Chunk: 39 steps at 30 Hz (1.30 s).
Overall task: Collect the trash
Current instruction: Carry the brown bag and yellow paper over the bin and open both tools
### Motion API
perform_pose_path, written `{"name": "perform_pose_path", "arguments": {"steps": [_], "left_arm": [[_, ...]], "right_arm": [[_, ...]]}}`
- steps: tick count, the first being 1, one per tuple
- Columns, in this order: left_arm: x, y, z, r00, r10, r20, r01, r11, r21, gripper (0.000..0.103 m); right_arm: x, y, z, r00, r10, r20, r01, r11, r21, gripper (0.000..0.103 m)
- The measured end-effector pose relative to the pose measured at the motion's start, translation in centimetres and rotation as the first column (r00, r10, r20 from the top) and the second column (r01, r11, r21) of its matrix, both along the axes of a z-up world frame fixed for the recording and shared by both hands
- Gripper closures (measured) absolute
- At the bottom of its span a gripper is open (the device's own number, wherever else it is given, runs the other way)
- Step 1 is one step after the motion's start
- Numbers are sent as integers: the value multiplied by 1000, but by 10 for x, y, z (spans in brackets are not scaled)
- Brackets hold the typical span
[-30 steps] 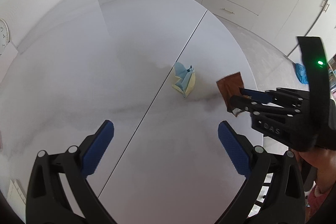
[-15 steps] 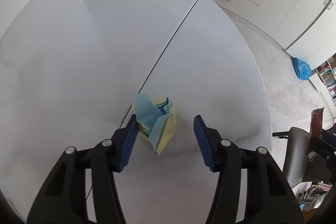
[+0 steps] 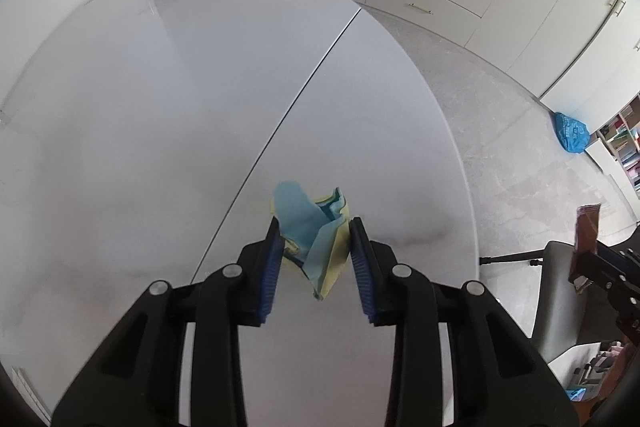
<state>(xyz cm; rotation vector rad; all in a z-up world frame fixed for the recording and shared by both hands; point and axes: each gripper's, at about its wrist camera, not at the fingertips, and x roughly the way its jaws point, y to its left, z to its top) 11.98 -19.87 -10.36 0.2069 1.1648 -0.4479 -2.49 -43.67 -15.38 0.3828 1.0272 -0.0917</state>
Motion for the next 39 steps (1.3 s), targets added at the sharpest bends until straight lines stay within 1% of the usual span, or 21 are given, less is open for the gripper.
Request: {"name": "perform_pose_path", "arguments": {"steps": [2,5,7,8,13,17,18,20,22,24,26,27,29,30,31,33,35,37,39], "left_arm": [[-19,1,17,1000,-1,6,1,1000,-12,70],[-54,1,42,1000,-19,10,20,999,-41,70],[-79,0,55,999,-48,18,49,998,-50,70],[-93,6,62,998,-63,21,64,996,-55,70],[-140,6,76,990,-144,10,144,985,-91,70],[-160,5,76,985,-172,9,172,981,-90,70],[-161,6,76,985,-173,6,173,981,-88,70],[-163,6,73,985,-175,3,174,981,-80,70],[-166,6,72,985,-175,4,174,982,-70,70],[-167,-2,70,984,-177,0,177,983,-56,70],[-169,-6,67,984,-177,-6,177,983,-43,70],[-171,-8,64,984,-177,-9,177,984,-35,70],[-174,-10,60,984,-176,-17,176,984,-23,70],[-179,-9,58,984,-176,-20,176,984,-17,70],[-179,-13,55,984,-177,-22,177,984,-8,70],[-181,-19,51,983,-182,-23,182,983,7,70],[-182,-24,47,982,-186,-29,186,982,13,70],[-182,-35,43,980,-194,-35,195,981,18,70],[-182,-47,38,976,-214,-41,215,976,24,70]], "right_arm": [[-8,2,5,1000,-6,7,6,1000,2,74],[-32,5,14,1000,-9,19,9,1000,-5,74],[-47,8,21,1000,-8,27,8,1000,-14,73],[-53,9,24,999,-9,31,10,1000,-17,73],[-87,17,32,999,-20,30,21,1000,-22,72],[-96,18,18,1000,-21,7,21,1000,3,72],[-97,16,10,1000,-20,2,20,1000,21,72],[-95,11,-15,1000,-19,-22,20,998,56,72],[-84,7,-52,997,-30,-73,34,998,53,72],[-67,7,-98,988,-12,-153,20,999,50,72],[-52,9,-135,979,7,-203,2,999,45,72],[-46,10,-148,975,14,-223,-6,999,38,70],[-35,15,-180,964,24,-265,-19,1000,23,50],[-33,17,-190,960,28,-279,-25,1000,15,33],[-30,19,-201,954,37,-296,-39,999,-1,25],[-33,18,-217,943,61,-327,-66,998,-2,25],[-35,11,-218,941,57,-333,-57,998,10,24],[-43,-2,-203,955,12,-296,-7,1000,19,16],[-57,-22,-182,965,-53,-256,54,999,-3,12]]}}
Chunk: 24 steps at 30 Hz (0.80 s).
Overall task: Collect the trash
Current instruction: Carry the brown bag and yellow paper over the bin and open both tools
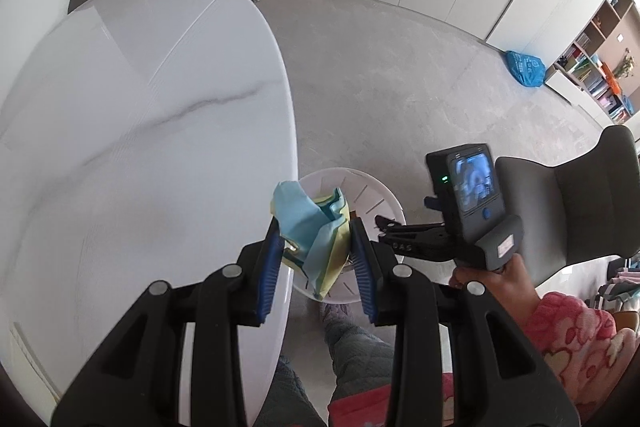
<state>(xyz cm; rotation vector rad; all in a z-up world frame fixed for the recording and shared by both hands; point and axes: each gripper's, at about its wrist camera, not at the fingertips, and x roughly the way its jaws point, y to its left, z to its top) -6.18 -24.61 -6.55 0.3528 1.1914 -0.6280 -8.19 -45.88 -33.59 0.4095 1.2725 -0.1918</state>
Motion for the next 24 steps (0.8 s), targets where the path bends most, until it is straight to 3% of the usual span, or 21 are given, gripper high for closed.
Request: {"name": "perform_pose_path", "arguments": {"steps": [7,14,18,22,24], "left_arm": [[-10,-65,-38,992,-123,-35,124,991,49,70],[-20,-107,-111,976,-165,-142,187,969,162,69],[-23,-113,-142,969,-145,-200,186,962,202,52],[-28,-116,-147,969,-152,-196,192,959,207,36],[-30,-115,-143,970,-153,-190,191,961,198,34]], "right_arm": [[-43,-52,65,991,-122,63,129,984,-120,6],[-72,-75,81,982,-171,84,181,975,-129,3],[-76,-83,76,981,-179,73,186,976,-114,3],[-80,-88,74,982,-177,61,182,978,-104,3],[-80,-89,72,982,-181,59,186,978,-97,3]]}}
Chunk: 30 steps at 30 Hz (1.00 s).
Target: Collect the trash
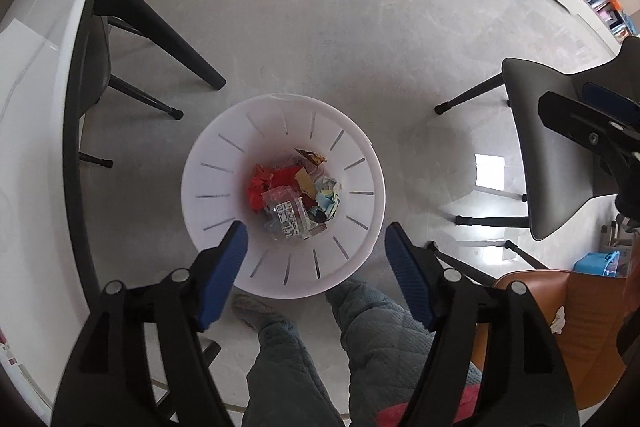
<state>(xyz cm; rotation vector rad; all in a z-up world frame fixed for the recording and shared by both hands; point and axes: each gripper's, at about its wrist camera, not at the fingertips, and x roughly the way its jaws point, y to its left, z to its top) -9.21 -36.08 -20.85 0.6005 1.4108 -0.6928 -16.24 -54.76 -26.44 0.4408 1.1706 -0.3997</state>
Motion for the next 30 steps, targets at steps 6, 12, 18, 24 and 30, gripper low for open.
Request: {"name": "perform_pose_path", "arguments": {"steps": [6,12,18,24,30], "left_arm": [[7,8,27,999,37,16,-36,997,-61,26],[20,42,103,977,122,175,-93,982,-165,15],[52,133,200,871,349,345,-270,928,-257,12],[69,255,303,638,591,493,-468,807,-361,8],[73,347,409,380,697,609,-537,702,-468,8]], "right_arm": [[8,5,13,1000,3,19,-2,1000,-6,3],[38,38,56,990,104,92,-101,994,-38,3],[110,137,147,901,359,245,-350,933,-81,3],[165,260,247,727,565,390,-543,821,-177,3],[196,334,367,630,580,517,-503,811,-298,2]]}}
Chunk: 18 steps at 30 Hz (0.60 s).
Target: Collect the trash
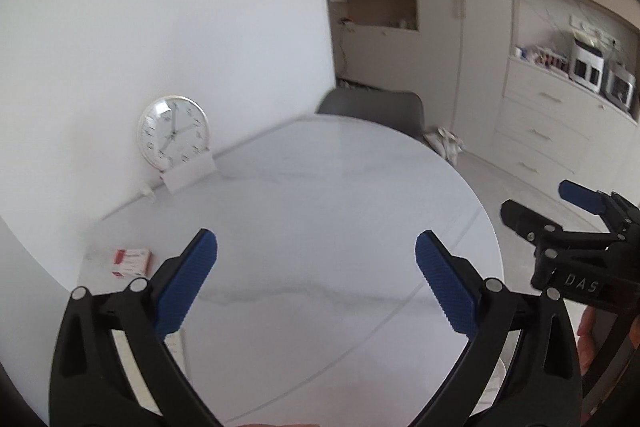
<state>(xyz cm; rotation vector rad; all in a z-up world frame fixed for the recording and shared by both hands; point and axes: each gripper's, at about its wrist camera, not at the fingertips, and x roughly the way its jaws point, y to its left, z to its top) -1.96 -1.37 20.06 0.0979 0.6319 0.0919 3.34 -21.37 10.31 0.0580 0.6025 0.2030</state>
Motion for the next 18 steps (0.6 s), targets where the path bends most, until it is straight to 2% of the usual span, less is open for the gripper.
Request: {"name": "perform_pose_path", "arguments": {"steps": [4,7,11,15,18], "left_arm": [[-3,35,52,992,81,101,-80,997,-12,8],[0,52,70,983,129,130,-125,991,-38,8],[-4,62,74,982,133,131,-122,989,-86,8],[-4,55,65,987,116,114,-107,991,-81,8],[-1,54,62,990,104,97,-95,991,-90,8]], "right_arm": [[-5,17,69,992,-21,125,15,999,44,2],[-12,18,96,986,-10,166,-8,994,110,2],[-17,23,103,984,-44,174,29,996,84,2],[-16,27,93,987,-50,152,48,999,18,2],[-13,27,88,990,-52,129,50,999,21,2]]}}
